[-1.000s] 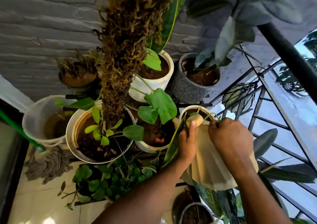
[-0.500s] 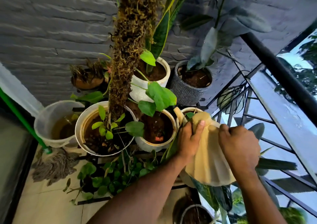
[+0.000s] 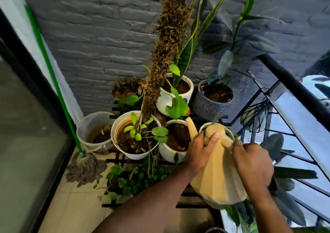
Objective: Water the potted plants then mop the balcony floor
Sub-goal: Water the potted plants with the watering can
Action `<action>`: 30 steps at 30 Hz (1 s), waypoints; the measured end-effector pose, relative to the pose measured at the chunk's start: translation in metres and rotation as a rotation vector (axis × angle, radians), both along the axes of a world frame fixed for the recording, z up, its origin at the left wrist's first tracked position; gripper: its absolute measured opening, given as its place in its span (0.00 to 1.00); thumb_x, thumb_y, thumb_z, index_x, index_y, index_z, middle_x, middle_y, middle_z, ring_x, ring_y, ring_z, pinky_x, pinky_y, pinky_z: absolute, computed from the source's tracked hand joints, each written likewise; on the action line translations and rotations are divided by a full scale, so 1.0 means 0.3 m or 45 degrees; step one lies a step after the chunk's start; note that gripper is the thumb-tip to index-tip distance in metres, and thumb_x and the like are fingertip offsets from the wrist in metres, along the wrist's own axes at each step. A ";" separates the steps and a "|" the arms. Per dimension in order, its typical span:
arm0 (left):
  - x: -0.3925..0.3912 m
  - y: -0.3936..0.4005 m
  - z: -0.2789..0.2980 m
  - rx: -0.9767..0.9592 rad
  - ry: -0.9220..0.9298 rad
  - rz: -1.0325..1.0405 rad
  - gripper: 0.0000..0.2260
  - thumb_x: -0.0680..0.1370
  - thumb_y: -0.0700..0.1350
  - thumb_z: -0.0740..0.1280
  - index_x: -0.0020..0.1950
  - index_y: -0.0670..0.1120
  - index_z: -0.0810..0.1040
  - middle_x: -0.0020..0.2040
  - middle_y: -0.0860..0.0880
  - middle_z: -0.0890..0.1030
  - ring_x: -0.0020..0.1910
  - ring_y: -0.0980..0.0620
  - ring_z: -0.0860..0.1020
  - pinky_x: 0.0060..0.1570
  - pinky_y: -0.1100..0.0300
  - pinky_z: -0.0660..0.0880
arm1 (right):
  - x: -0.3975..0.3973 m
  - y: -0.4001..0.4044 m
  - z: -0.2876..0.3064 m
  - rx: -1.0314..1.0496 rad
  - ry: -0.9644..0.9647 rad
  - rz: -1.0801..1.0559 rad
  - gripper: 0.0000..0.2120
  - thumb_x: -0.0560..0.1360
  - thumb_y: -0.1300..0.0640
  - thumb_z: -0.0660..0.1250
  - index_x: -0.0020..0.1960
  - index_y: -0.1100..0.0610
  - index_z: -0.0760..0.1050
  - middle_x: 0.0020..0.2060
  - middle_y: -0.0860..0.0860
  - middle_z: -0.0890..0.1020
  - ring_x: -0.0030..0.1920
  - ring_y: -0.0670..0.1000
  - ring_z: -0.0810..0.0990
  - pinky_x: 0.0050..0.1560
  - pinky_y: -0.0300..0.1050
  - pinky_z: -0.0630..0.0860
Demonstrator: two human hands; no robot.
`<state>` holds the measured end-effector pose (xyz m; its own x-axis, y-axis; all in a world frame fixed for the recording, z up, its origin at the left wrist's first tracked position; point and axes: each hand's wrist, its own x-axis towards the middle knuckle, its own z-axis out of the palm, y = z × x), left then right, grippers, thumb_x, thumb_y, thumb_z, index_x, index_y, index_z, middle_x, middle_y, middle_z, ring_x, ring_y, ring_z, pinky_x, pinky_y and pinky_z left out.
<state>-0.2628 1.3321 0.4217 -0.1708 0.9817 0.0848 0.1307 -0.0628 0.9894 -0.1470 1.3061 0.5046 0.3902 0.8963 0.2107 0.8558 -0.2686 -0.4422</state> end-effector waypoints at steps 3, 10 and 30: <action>-0.068 -0.058 -0.022 -0.051 -0.025 -0.003 0.29 0.76 0.72 0.58 0.59 0.51 0.80 0.55 0.52 0.85 0.58 0.51 0.81 0.62 0.51 0.76 | -0.062 -0.038 -0.018 -0.009 0.003 0.021 0.27 0.80 0.45 0.63 0.27 0.59 0.68 0.23 0.49 0.71 0.24 0.49 0.68 0.30 0.39 0.63; -0.229 -0.135 -0.095 -0.170 -0.159 0.125 0.21 0.76 0.72 0.58 0.50 0.58 0.79 0.50 0.56 0.84 0.55 0.53 0.82 0.60 0.52 0.76 | -0.242 -0.074 -0.050 -0.125 -0.045 0.185 0.27 0.81 0.46 0.62 0.27 0.58 0.71 0.24 0.50 0.73 0.26 0.50 0.70 0.30 0.40 0.61; -0.700 -0.032 -0.247 -0.430 -0.779 0.228 0.11 0.85 0.56 0.60 0.53 0.57 0.81 0.45 0.64 0.81 0.44 0.76 0.78 0.43 0.81 0.71 | -0.888 0.115 -0.069 -0.375 -0.594 0.360 0.20 0.81 0.46 0.59 0.47 0.60 0.82 0.43 0.61 0.83 0.45 0.64 0.83 0.39 0.48 0.70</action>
<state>-0.4728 1.3225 0.3477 -0.2517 0.8898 -0.3807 -0.4732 0.2299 0.8504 -0.4133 1.3406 0.4838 0.0554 0.9980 0.0297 0.9969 -0.0570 0.0537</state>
